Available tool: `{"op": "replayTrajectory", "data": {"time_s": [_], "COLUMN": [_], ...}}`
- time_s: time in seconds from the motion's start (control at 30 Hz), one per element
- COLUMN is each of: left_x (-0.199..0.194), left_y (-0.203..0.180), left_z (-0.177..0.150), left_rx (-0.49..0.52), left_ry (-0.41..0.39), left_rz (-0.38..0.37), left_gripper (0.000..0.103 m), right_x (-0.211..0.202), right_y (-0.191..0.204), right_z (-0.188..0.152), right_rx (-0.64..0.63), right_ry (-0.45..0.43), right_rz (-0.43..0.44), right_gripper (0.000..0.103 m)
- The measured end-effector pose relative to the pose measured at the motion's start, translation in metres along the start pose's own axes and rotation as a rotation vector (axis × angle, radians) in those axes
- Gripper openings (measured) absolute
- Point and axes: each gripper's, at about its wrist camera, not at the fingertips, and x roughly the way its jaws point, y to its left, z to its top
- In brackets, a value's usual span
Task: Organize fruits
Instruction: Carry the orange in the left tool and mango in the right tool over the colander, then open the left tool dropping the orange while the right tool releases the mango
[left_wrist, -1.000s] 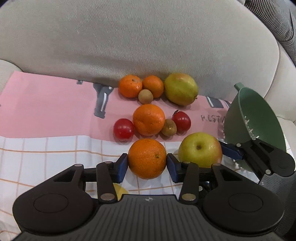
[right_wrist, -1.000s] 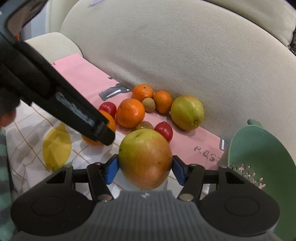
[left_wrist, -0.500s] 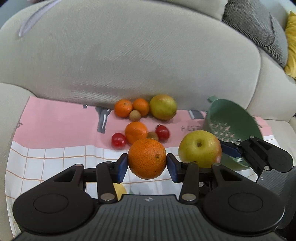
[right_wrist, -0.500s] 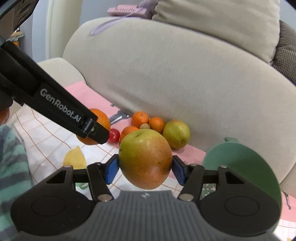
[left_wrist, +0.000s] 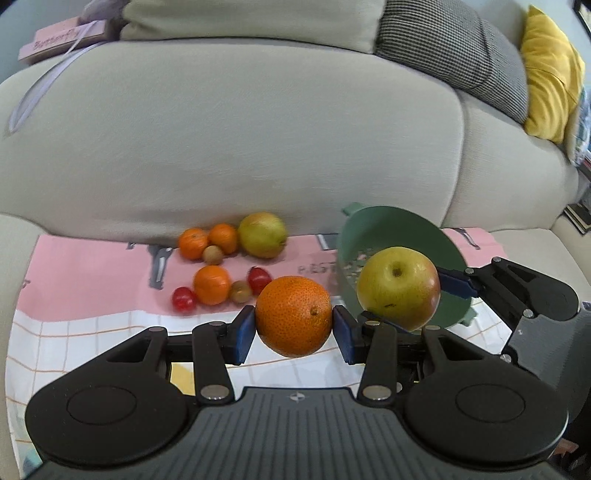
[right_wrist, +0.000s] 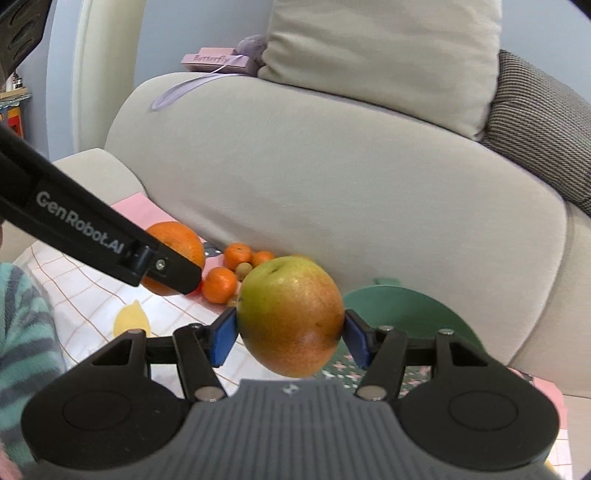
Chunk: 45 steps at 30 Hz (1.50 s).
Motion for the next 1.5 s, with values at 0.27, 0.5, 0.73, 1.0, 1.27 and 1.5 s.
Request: {"op": "replayTrajectory", "data": {"time_s": [0.27,0.5,0.73,1.0,1.27,1.5], "left_x": [0.016,0.046,0.08,0.119,0.146,0.161], "left_y": [-0.038,-0.066,-0.09,-0.097,-0.098,-0.1], "left_z": [0.011,0.023,0.038,0.042,0.04,0.039], "left_rx": [0.051,0.092,0.116,0.122,0.14,0.16], "left_ry": [0.022,0.068,0.121,0.213,0.288,0.337], "left_rz": [-0.066,-0.123,-0.179,-0.161,-0.136,-0.126], "left_gripper": [0.051,0.051,0.051,0.051,0.051,0.051], "right_x": [-0.006,0.008,0.033,0.066,0.093,0.105], "right_y": [-0.042,-0.076,-0.111,-0.127,-0.13,-0.131], "right_z": [-0.008,-0.019,-0.029,-0.033,-0.043,-0.051], "right_rx": [-0.009,0.007,0.047,0.035,0.013,0.002], "right_ry": [0.024,0.079,0.185,0.256,0.34,0.381], "right_rz": [-0.035,-0.052,-0.033,-0.022,-0.003,0.014], "right_gripper": [0.059,0.059,0.059,0.059,0.059,0.058]}}
